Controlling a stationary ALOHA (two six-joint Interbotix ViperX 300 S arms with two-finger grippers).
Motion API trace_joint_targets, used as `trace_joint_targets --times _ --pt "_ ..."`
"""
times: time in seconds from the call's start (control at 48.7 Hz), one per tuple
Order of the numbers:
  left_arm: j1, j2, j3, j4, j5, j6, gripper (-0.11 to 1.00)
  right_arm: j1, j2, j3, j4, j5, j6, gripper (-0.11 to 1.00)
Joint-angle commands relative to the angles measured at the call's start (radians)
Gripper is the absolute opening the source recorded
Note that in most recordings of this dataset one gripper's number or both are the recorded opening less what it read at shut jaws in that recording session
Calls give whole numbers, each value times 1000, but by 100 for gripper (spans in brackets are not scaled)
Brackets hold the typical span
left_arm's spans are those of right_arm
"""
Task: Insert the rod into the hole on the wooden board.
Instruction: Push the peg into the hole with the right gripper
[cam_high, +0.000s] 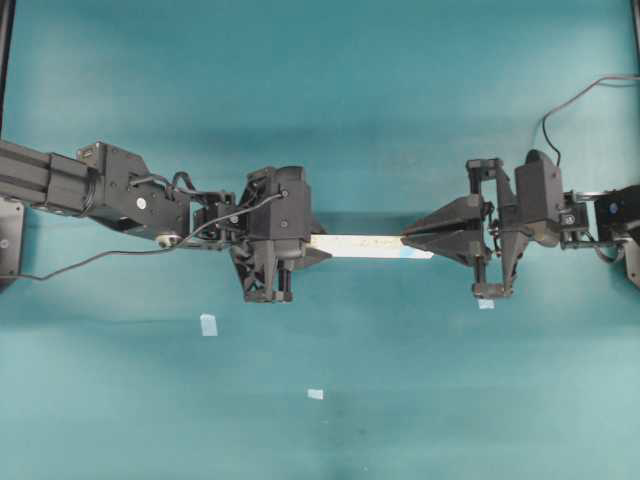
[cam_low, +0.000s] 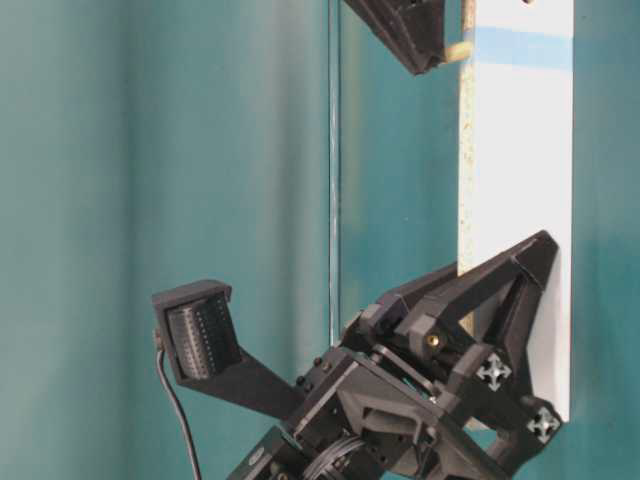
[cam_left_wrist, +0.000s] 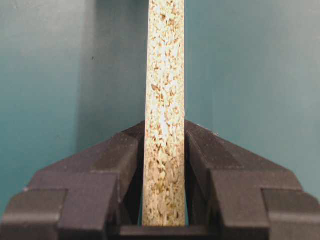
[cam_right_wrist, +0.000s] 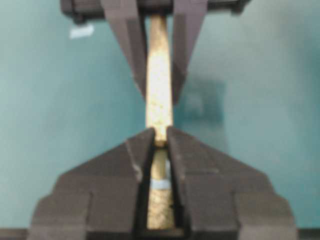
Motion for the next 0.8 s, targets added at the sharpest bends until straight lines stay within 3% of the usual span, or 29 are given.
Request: trace_joint_targets --times 0.0,0.78 --pt "23 -3 3 -2 12 -2 31 8 -15 6 0 -3 2 10" --pt "26 -6 3 -3 12 -3 31 14 -25 3 0 107 2 11"
